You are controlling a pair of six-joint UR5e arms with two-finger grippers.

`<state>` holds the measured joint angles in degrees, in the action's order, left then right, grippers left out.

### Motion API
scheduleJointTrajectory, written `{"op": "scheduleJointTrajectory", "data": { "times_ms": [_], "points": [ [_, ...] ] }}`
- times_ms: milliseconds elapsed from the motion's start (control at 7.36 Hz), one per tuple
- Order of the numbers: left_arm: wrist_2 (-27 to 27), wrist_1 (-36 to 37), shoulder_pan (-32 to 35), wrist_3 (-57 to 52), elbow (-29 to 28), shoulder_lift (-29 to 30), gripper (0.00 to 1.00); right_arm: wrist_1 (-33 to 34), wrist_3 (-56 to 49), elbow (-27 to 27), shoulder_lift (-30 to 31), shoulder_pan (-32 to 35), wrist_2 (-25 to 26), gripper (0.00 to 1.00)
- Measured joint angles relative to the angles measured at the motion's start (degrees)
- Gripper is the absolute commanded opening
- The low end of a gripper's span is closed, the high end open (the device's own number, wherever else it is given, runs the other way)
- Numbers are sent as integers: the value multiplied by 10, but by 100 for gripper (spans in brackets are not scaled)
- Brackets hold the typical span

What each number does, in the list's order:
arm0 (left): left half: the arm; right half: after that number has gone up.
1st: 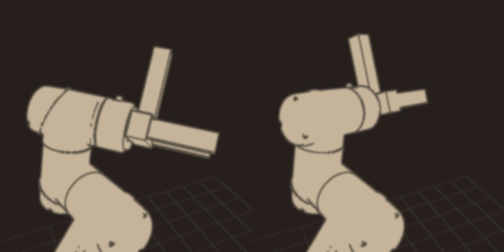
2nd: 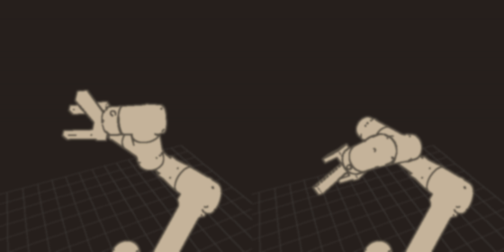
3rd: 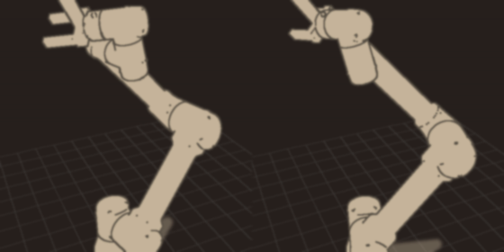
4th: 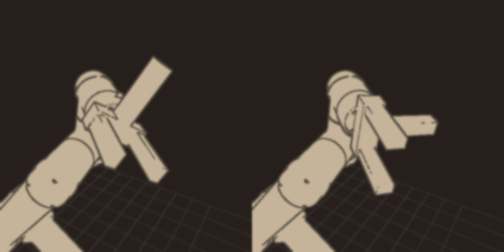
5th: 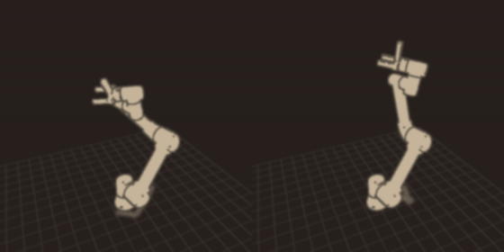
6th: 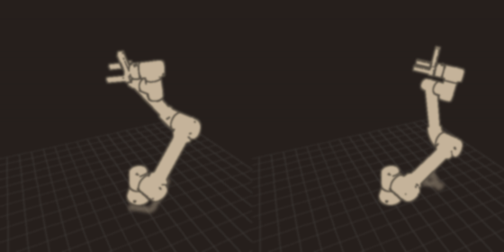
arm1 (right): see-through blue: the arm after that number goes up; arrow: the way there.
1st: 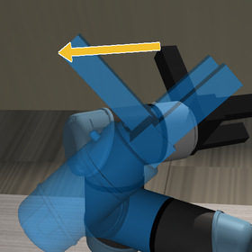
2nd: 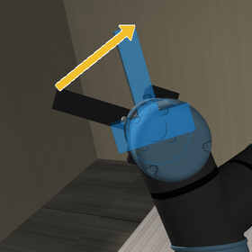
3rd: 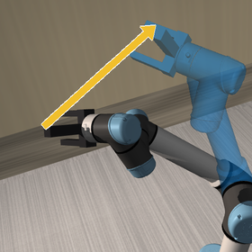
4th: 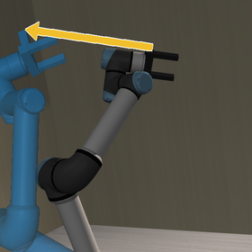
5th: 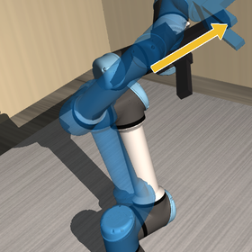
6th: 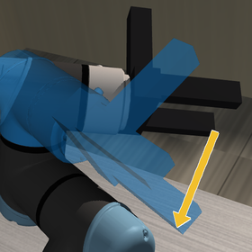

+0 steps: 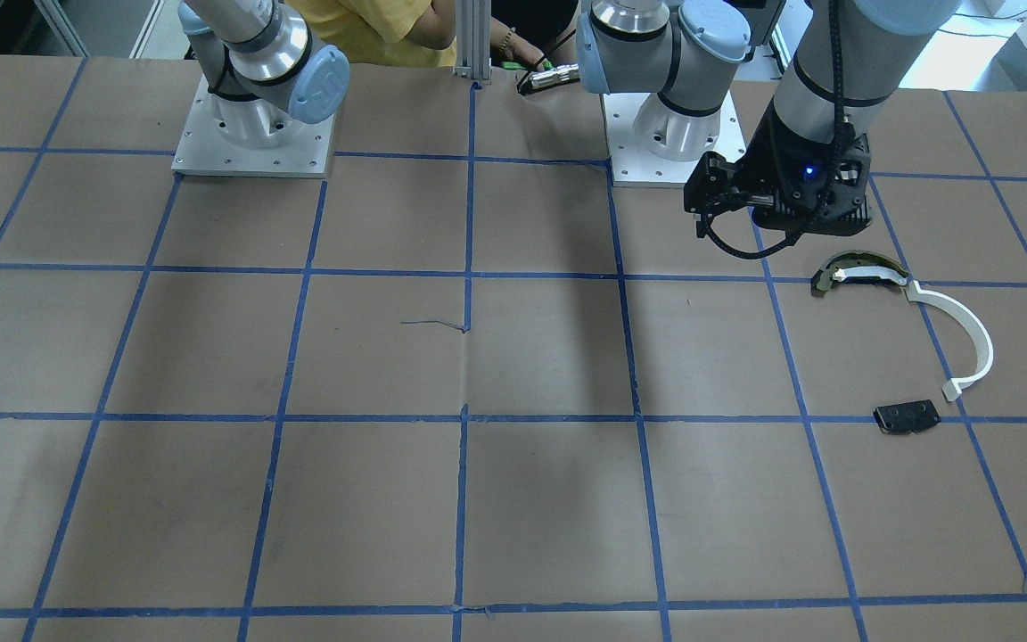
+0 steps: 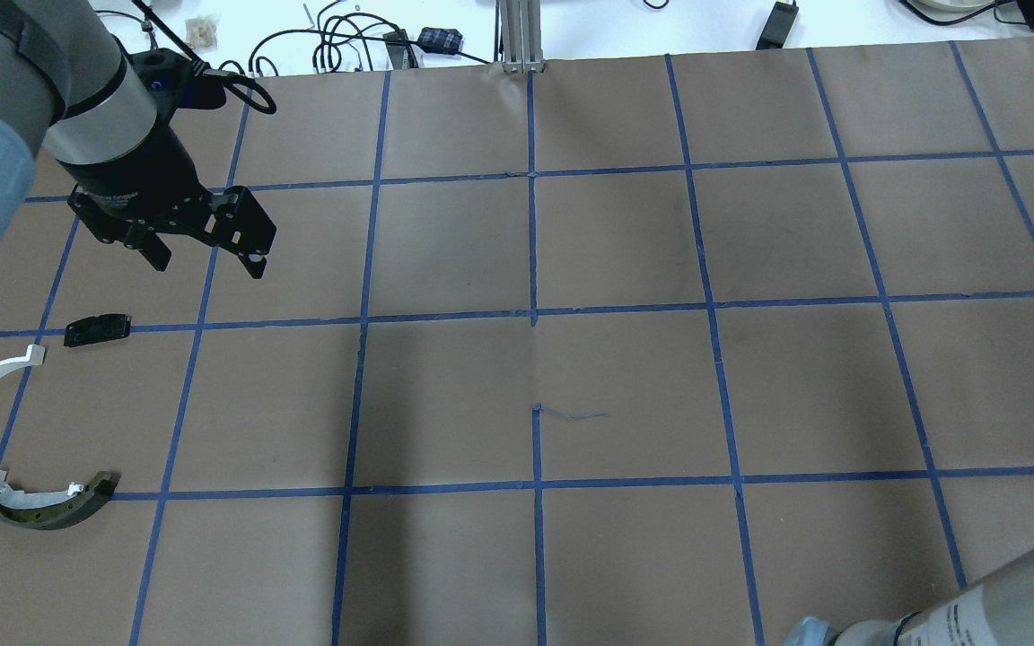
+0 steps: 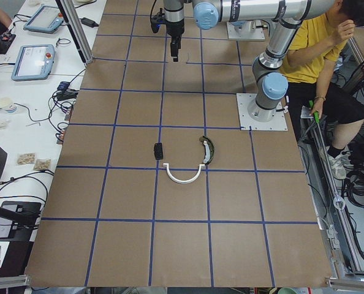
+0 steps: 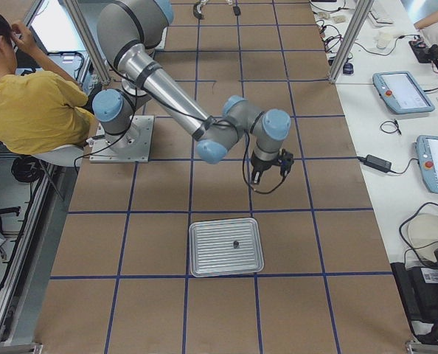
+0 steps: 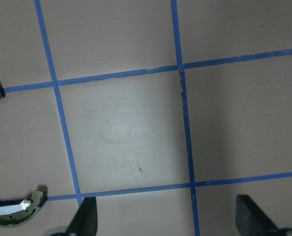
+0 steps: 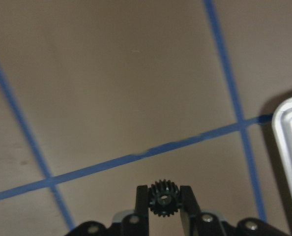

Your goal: Place bearing gear from tray to pile

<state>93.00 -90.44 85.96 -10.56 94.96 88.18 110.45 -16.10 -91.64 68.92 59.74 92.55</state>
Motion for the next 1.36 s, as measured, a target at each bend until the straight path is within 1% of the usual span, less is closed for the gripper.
{"op": "scheduleJointTrajectory", "data": {
  "times_ms": [136, 407, 543, 679, 815, 951, 1086, 1222, 1358],
  "points": [
    [0, 0, 0, 0, 0, 0, 100, -12, 50, -3, 13, 82, -19, 12],
    [0, 0, 0, 0, 0, 1, 100, -15, 189, -18, 17, 250, -60, 12],
    [0, 1, 0, 0, 0, 1, 100, 8, 257, -28, 7, 338, -74, 12],
    [-1, 1, 0, 0, 0, 3, 100, 49, 323, -35, -10, 417, -81, 13],
    [-2, 0, 0, -1, -1, 4, 100, 83, 382, -38, -25, 480, -83, 17],
    [-2, 0, 0, 0, -1, 4, 100, 105, 414, -40, -36, 522, -86, 39],
    [-2, 3, 0, 1, -1, 5, 100, 121, 426, -41, -41, 541, -95, 72],
    [-2, 8, 0, 4, -1, 7, 100, 131, 428, -46, -49, 549, -108, 100],
    [-3, 15, 0, 7, 0, 10, 100, 149, 424, -54, -57, 550, -113, 100]
  ]
}}
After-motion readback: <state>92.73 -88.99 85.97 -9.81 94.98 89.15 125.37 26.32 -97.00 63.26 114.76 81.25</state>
